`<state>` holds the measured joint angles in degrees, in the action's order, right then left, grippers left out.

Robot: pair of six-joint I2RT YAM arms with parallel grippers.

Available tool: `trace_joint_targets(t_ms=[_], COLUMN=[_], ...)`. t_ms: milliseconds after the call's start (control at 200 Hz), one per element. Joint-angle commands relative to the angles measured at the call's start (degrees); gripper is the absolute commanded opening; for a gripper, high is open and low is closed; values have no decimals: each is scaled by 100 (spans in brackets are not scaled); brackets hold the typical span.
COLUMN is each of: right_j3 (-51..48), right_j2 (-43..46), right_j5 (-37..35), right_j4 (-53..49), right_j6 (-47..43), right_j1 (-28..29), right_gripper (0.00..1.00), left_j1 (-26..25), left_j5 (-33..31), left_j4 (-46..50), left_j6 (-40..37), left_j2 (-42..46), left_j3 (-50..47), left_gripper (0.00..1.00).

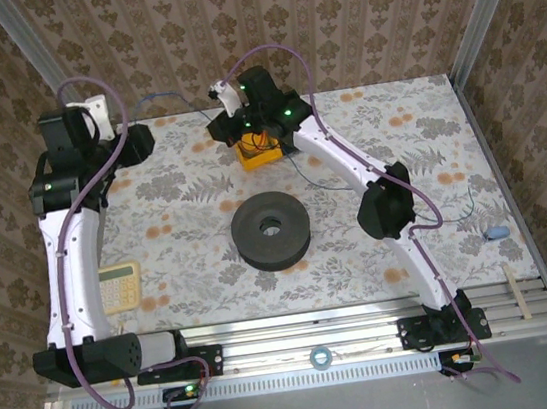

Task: Wrap the cables

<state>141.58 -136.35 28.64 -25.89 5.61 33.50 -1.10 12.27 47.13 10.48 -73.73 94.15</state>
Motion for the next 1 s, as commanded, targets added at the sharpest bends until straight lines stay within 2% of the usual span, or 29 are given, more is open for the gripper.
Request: trace_joint_targets(t_ms=[0,80,190,300,435,600,770,995], right_j3=[45,192,836,1426,1546,1635,1623,1564], right_j2=[-44,-179,-531,-836,-876,-860,-814,-717], right_j5=[137,265,500,905,1494,1848,1939,1979], right_j4=[99,61,-224,-433,-434,-439,-598,-808], right_j6=[-317,-536,-813,-1099,-1462,-1554,-1519,-1553], right_j1=[-71,-88,-89,-105,-100,-65,-54,-62], right_gripper=[0,0,0,0,0,0,0,0], left_j1=[23,27,-80,-576,-1200,-1613,-1724,-1797], left_j5=[-83,16,557,580,436,337,535,955], left_j4=[427,555,397,69,-366,-707,-1379,-2720], left_j6=[-239,-190,129,535,957,1059,1174,1433], left_j2=[519,843,1263,1594,1749,1413,869,-81], left_j3=[-187,-573,-1565,-2641,-3526,-3971,-4322,-4904], left_gripper=[81,82,80,79,78,77,73,66])
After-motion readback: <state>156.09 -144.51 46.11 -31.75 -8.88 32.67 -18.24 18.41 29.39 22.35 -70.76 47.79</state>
